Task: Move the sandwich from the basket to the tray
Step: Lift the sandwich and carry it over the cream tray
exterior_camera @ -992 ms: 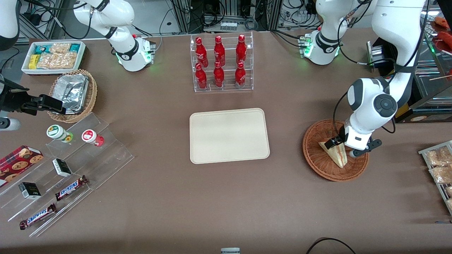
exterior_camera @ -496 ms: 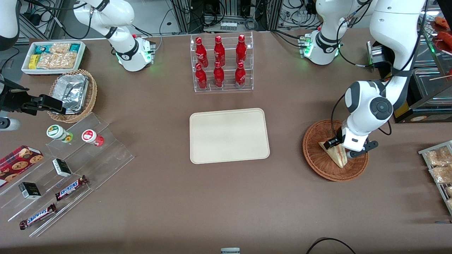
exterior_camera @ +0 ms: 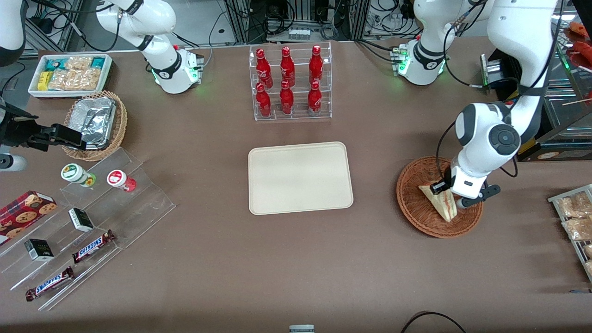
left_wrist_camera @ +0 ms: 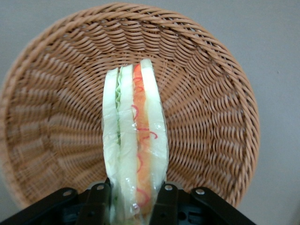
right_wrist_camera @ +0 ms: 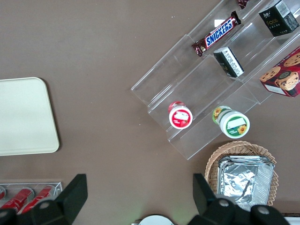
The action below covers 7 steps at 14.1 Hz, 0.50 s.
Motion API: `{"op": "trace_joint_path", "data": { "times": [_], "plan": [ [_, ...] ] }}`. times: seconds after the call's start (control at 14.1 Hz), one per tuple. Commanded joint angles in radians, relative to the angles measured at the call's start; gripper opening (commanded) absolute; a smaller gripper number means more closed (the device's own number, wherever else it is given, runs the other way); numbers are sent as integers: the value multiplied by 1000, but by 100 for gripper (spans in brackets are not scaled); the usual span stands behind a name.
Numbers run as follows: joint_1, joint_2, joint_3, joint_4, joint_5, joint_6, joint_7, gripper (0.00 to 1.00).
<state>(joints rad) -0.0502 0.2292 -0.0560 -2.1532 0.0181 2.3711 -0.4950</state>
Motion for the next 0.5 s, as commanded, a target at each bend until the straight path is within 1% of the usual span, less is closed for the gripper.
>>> {"op": "trace_joint_path", "data": {
  "times": [0.0, 0.07, 0.21, 0.35, 0.43],
  "plan": [
    [0, -42, -54, 155, 39, -247, -7, 0],
    [1, -37, -80, 226, 40, -321, -11, 0],
    [1, -30, -149, 327, 39, -415, -31, 0],
    [-16, -8, -203, 381, 37, -438, -91, 0],
    [-48, 5, -225, 400, 36, -434, -100, 0]
  ]
}}
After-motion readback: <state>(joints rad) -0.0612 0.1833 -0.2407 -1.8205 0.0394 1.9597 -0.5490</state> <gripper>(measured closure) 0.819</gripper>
